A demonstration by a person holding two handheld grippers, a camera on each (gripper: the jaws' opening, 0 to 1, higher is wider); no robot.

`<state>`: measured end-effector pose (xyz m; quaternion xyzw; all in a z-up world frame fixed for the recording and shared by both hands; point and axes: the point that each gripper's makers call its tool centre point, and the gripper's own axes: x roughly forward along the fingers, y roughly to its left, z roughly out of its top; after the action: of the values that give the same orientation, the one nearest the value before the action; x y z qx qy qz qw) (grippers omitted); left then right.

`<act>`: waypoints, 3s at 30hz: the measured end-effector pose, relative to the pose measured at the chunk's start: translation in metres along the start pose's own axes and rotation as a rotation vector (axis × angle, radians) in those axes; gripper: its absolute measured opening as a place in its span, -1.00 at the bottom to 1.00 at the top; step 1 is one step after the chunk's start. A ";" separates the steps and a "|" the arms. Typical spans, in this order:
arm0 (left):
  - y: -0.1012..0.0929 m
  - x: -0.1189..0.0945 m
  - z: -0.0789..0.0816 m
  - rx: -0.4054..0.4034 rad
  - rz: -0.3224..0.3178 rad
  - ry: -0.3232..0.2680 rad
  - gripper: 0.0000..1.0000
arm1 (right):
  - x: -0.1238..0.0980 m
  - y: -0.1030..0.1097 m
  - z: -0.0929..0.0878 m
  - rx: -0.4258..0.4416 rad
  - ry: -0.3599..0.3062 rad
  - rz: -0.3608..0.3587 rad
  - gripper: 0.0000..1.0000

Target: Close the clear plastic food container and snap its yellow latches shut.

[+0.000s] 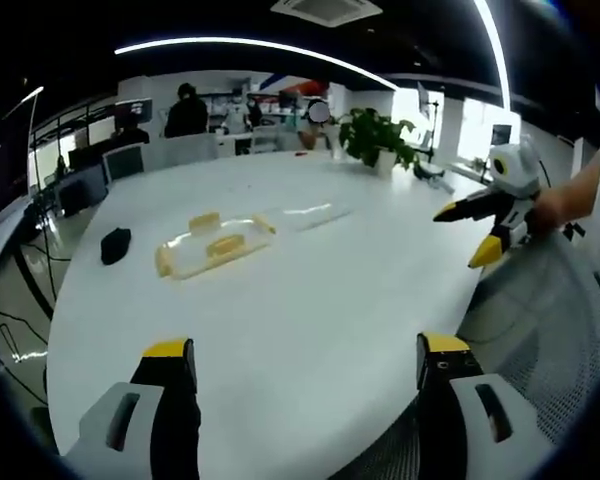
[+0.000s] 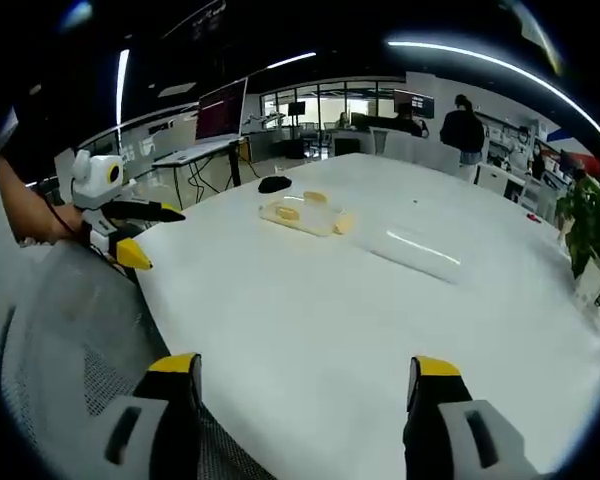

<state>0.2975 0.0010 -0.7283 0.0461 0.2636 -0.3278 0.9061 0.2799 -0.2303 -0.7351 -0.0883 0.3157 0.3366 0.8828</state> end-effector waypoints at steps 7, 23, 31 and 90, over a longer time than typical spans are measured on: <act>-0.001 0.000 0.000 0.004 -0.002 0.006 0.76 | 0.000 0.000 -0.001 0.000 0.004 -0.004 0.67; -0.004 0.001 -0.004 -0.004 -0.020 0.023 0.70 | 0.000 -0.001 -0.003 0.000 0.013 -0.008 0.66; -0.005 0.001 -0.004 0.000 -0.021 0.022 0.70 | 0.000 -0.001 -0.003 -0.002 0.016 -0.008 0.65; -0.016 0.003 -0.010 0.059 -0.064 0.067 0.66 | -0.005 -0.009 0.002 0.013 -0.019 -0.049 0.62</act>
<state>0.2853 -0.0105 -0.7374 0.0750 0.2853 -0.3625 0.8841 0.2845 -0.2389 -0.7309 -0.0869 0.3072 0.3138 0.8942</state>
